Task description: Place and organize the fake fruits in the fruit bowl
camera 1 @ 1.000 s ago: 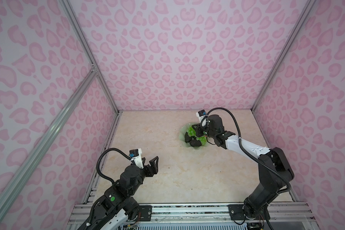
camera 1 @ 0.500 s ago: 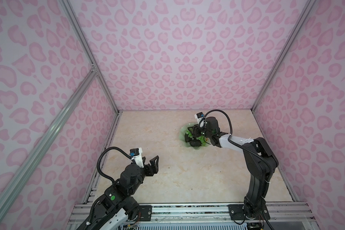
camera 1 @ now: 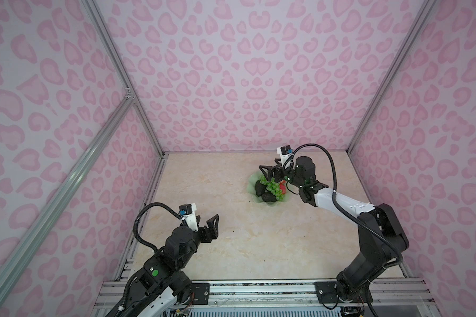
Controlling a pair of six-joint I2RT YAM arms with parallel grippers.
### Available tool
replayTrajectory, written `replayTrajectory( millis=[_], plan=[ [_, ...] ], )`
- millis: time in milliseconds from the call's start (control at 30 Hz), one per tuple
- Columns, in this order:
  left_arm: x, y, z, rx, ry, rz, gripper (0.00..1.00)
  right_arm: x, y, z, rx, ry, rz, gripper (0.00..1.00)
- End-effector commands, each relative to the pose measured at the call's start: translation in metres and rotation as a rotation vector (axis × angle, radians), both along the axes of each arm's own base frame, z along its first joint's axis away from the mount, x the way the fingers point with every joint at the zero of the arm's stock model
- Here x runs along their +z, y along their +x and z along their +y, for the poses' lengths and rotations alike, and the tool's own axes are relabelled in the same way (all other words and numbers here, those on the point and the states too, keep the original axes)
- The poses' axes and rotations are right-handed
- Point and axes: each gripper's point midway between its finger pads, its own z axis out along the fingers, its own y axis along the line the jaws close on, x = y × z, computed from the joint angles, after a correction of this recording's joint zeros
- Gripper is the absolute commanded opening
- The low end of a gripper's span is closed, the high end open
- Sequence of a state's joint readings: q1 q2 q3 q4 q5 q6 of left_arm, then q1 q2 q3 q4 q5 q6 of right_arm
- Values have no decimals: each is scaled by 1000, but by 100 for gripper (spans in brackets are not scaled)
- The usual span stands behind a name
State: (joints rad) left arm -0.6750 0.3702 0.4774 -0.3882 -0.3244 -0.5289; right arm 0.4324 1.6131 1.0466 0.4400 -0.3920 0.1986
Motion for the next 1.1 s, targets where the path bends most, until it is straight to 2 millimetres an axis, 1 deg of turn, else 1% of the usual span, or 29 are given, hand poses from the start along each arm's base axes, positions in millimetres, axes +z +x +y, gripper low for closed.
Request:
replayTrajectory(
  millis=[0, 33, 100, 133, 167, 200, 233, 300, 367, 433, 533, 600, 667, 700, 733, 767, 800, 867, 900, 967, 1000, 1033, 1067],
  plan=[
    [16, 8, 7, 46, 31, -71, 87, 6, -19, -21, -64, -20, -12, 99],
    [18, 10, 10, 62, 51, -88, 87, 6, -28, -32, -94, -43, -6, 99],
    [20, 18, 15, 92, 122, -134, 89, -1, -48, -59, -176, -111, 8, 99],
    [21, 22, 16, 103, 157, -154, 90, -4, -57, -75, -239, -123, 15, 99],
    [20, 27, 19, 124, 209, -169, 91, -9, -66, -98, -340, -125, 35, 99],
    [17, 32, 22, 148, 259, -177, 95, -14, -76, -114, -403, -133, 39, 99],
    [16, 37, 27, 184, 302, -186, 100, -17, -84, -125, -438, -158, 28, 99],
    [12, 49, 36, 260, 399, -223, 98, -32, -101, -159, -567, -225, 21, 99],
    [12, 60, 45, 338, 436, -277, 98, -41, -114, -187, -680, -272, 0, 99],
    [5, 73, 62, 395, 417, -270, 98, -44, -119, -206, -753, -299, -52, 99],
    [-14, 88, 80, 398, 383, -262, 98, -52, -116, -238, -893, -334, -76, 99],
    [-31, 96, 99, 426, 393, -243, 98, -69, -109, -262, -989, -354, -40, 99],
    [-49, 103, 114, 444, 393, -211, 98, -85, -102, -275, -1014, -349, -37, 99],
    [-59, 108, 119, 437, 394, -191, 98, -88, -101, -279, -1024, -336, -63, 99],
    [-66, 112, 124, 448, 397, -180, 98, -90, -100, -280, -1025, -328, -97, 99],
    [-70, 120, 126, 445, 405, -138, 98, -94, -98, -284, -1039, -342, -115, 99],
    [-68, 128, 122, 417, 407, -151, 98, -99, -93, -286, -1045, -361, -119, 99],
    [-66, 137, 121, 407, 401, -173, 98, -111, -85, -286, -1018, -387, -115, 99],
    [-66, 143, 120, 401, 403, -174, 98, -117, -82, -286, -1002, -359, -111, 99],
    [-66, 153, 122, 391, 394, -182, 98, -127, -76, -280, -951, -356, -109, 99],
    [-71, 158, 123, 383, 384, -185, 98, -133, -73, -277, -930, -365, -105, 99],
    [-81, 161, 125, 377, 372, -171, 98, -138, -70, -275, -913, -371, -103, 99],
    [-90, 165, 124, 364, 371, -160, 98, -137, -69, -273, -908, -365, -117, 99]
  ],
)
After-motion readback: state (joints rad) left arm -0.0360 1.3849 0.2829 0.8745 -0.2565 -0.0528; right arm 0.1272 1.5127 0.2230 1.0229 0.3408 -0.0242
